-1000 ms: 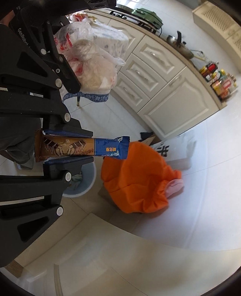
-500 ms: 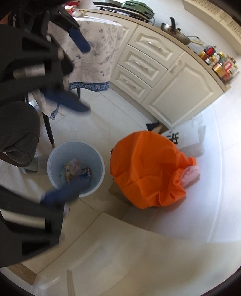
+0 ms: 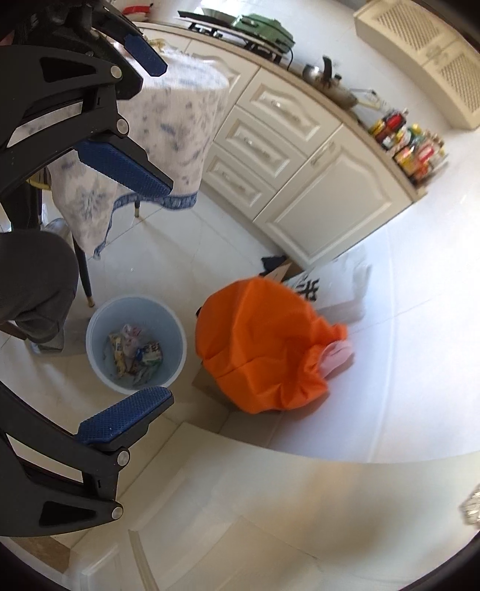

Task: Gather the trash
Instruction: 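Move both open tools back over the table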

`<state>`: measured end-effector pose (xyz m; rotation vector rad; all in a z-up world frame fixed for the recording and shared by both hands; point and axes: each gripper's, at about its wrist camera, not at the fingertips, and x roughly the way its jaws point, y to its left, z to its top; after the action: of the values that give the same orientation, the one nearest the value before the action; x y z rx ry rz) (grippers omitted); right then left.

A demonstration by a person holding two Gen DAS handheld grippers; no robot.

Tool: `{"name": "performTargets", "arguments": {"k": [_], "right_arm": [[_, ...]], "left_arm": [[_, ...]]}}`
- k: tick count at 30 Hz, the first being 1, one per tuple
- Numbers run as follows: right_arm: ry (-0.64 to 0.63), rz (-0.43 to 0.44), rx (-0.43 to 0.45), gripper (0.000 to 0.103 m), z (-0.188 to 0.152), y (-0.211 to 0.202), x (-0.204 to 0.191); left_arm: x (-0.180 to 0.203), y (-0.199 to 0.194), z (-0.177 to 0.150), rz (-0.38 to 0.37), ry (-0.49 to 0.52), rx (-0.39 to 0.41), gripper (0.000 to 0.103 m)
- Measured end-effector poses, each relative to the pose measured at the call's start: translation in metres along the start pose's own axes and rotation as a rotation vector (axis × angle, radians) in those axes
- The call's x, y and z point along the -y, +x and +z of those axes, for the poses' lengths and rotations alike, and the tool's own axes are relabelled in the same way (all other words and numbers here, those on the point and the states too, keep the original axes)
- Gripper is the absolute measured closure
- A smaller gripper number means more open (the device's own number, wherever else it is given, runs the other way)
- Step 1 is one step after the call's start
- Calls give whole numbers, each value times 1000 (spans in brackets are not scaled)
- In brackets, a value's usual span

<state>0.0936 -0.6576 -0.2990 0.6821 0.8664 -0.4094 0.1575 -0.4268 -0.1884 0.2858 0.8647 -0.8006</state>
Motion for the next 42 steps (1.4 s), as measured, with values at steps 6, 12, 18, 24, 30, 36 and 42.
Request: {"name": "performTargets", "arguments": {"k": [6, 12, 18, 24, 30, 36, 42], "right_arm": [[-61, 42, 48, 0, -3, -31, -38], [-163, 106, 88, 0, -11, -60, -97], [-267, 170, 118, 0, -26, -82, -156], [-363, 230, 152, 0, -42, -103, -205], [-441, 279, 177, 0, -56, -117, -248], [-520, 327, 200, 0, -71, -132, -291], [-608, 375, 238, 0, -85, -149, -330]], "left_arm": [[-34, -76, -22, 49, -74, 101, 1], [-63, -150, -54, 105, -138, 199, 1], [-90, -213, -92, 159, -204, 275, 1], [-121, -272, -128, 214, -268, 348, 1], [-144, -316, -149, 274, -321, 403, 1], [-161, -344, -165, 329, -366, 447, 1], [-177, -366, -186, 394, -408, 481, 1]]}}
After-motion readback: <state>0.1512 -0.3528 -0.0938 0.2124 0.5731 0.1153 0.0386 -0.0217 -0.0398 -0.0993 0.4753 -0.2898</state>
